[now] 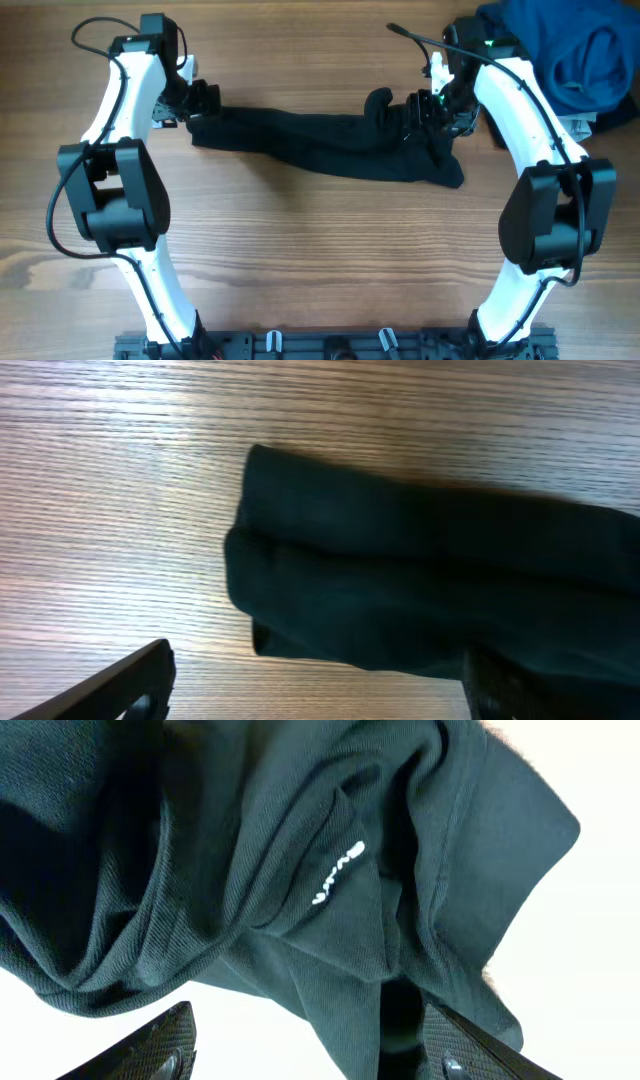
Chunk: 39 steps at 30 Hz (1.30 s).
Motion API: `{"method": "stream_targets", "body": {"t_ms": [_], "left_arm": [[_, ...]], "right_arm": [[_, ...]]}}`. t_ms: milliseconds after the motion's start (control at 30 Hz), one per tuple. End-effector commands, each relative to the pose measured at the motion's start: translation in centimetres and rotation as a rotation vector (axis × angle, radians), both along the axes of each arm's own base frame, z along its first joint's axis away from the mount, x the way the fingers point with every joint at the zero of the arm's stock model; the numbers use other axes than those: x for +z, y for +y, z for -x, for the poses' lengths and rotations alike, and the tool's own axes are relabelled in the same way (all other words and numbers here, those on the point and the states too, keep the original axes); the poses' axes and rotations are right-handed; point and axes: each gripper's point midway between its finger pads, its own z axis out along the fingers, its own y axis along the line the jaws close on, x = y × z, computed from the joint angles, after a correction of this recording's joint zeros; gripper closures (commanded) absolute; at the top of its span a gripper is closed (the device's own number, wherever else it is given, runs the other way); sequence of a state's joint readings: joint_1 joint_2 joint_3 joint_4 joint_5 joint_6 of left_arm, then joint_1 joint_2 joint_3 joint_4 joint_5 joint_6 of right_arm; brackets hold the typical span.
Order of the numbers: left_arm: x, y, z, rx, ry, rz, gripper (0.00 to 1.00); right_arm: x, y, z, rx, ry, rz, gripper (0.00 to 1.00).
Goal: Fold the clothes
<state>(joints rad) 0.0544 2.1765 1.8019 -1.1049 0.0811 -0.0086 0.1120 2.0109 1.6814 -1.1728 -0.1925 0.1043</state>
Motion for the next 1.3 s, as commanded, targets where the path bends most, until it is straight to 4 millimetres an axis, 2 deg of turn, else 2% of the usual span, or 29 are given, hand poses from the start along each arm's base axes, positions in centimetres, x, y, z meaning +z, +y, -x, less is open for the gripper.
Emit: {"method": "stream_targets", "body": {"t_ms": [0, 100, 267, 400, 467, 500, 533, 567, 600, 700, 800, 867, 1033, 1100, 1167, 1233, 1267], "left_arm": [[-0.3, -0.9, 0.2, -0.056, 0.006, 0.067, 0.09], [-1.2, 0.0, 0.2, -0.097, 0.007, 0.092, 0.09], [-3.8, -0.5, 0.8, -0.126, 0.057, 0.198, 0.2], [-4.0, -2.9, 1.1, -0.198, 0.046, 0.323, 0.31], [-4.8, -3.9, 1.5, -0.212, 0.053, 0.358, 0.4], [-5.3, -4.2, 1.9, -0.215, 0.061, 0.362, 0.58], [-5.8, -4.3, 2.3, -0.214, 0.074, 0.364, 0.89], [-5.9, -4.3, 2.6, -0.212, 0.083, 0.365, 0.96], [-5.7, -3.9, 2.6, -0.204, 0.083, 0.362, 0.96], [-3.6, -0.7, 1.9, -0.092, 0.029, 0.354, 0.96], [-0.2, 4.0, 1.5, 0.0, -0.071, 0.332, 0.96], [1.8, 6.2, 1.5, 0.041, -0.126, 0.315, 0.96], [5.6, 9.7, 1.7, 0.097, -0.236, 0.265, 0.96], [7.5, 9.8, 1.6, 0.093, -0.284, 0.257, 0.96], [9.8, 8.1, 1.2, 0.051, -0.344, 0.28, 0.96], [11.7, 5.3, 0.7, -0.021, -0.385, 0.287, 0.96], [12.4, 2.8, 0.5, -0.081, -0.393, 0.293, 0.96]], "right_arm": [[0.3, -0.3, -0.4, -0.001, -0.029, 0.014, 0.27], [0.3, -0.3, -0.7, 0.026, -0.047, 0.014, 0.27], [0.4, -0.3, -1.0, 0.03, -0.06, 0.013, 0.27], [0.4, -0.2, -1.1, 0.029, -0.064, 0.008, 0.27], [0.4, -0.2, -1.1, 0.029, -0.064, 0.008, 0.3], [0.4, -0.2, -1.1, 0.029, -0.064, 0.008, 0.3], [0.4, -0.2, -1.1, 0.029, -0.064, 0.009, 0.3], [0.4, -0.2, -1.2, 0.029, -0.066, 0.009, 0.3], [0.4, -0.2, -1.2, 0.029, -0.069, 0.008, 0.3], [0.4, -0.1, -1.5, 0.03, -0.081, 0.007, 0.28], [0.5, -0.1, -1.9, 0.029, -0.098, 0.005, 0.26], [0.5, 0.0, -2.2, 0.029, -0.108, 0.003, 0.26], [0.6, 0.0, -2.3, 0.03, -0.114, 0.001, 0.25], [0.6, 0.0, -2.3, 0.029, -0.114, 0.001, 0.25], [0.6, 0.0, -2.5, 0.029, -0.12, 0.0, 0.25], [0.6, 0.0, -2.6, 0.02, -0.125, -0.002, 0.25], [0.7, 0.1, -2.7, 0.021, -0.128, -0.005, 0.25]]}}
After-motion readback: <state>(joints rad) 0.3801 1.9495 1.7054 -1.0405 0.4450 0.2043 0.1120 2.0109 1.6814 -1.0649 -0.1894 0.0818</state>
